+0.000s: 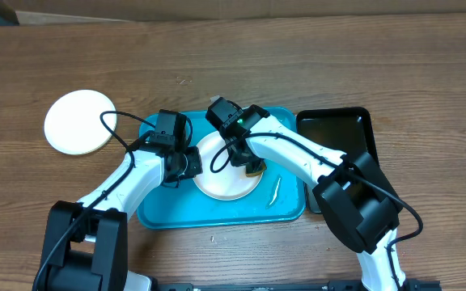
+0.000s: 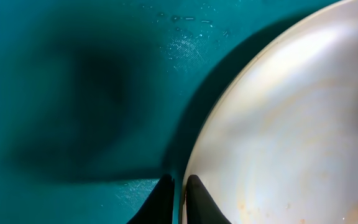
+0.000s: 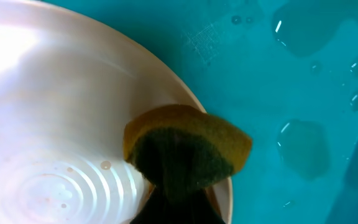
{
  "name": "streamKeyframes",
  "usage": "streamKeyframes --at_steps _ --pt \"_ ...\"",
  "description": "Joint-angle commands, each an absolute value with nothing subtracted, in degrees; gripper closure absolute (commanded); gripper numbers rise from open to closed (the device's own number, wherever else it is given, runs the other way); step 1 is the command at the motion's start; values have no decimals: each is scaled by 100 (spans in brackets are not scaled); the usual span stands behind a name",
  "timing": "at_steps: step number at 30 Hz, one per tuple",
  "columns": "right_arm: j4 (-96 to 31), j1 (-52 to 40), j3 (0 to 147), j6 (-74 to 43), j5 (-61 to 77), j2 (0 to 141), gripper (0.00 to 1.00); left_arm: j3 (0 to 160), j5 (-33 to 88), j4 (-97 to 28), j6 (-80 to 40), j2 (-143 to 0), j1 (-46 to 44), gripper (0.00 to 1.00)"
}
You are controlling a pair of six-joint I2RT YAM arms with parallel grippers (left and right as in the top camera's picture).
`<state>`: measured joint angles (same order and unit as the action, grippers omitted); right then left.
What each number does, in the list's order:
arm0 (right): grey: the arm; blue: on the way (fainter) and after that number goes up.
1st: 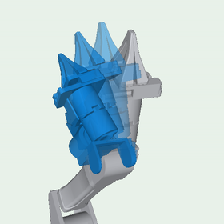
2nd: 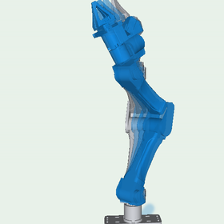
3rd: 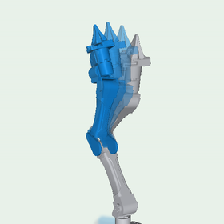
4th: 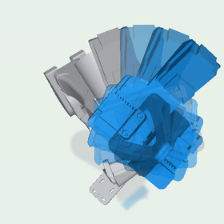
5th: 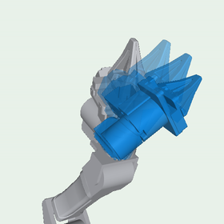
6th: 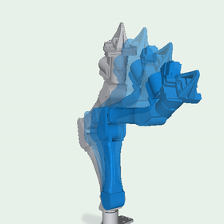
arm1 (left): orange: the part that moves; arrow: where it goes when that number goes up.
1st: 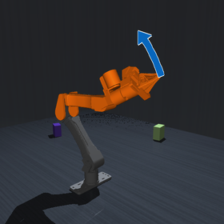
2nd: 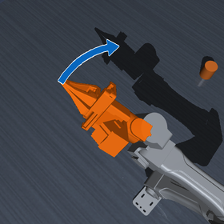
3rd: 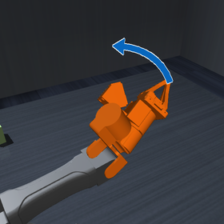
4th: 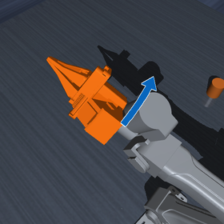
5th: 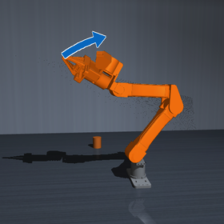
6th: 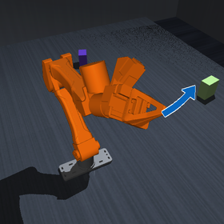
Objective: Clean dirty plates on tray and stack at the side
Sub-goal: 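Scrub the held white plate with the sponge in the right gripper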
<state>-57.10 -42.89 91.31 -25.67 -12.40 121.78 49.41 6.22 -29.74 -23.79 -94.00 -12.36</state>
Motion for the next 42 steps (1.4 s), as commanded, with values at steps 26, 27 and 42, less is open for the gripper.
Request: streamKeyframes --at_steps 26,27,42 --pt "-4707 -3229 9244 -2281 3142 11286 96 4960 711 -2974 -2268 -9402 -1240 91" --pt "-4862 -3116 9244 -2215 3079 11168 96 4963 711 -2974 -2268 -9402 -1240 91" --pt "-7354 -1035 8663 -1476 38 10551 96 4963 711 -2974 -2268 -9402 -1240 83"
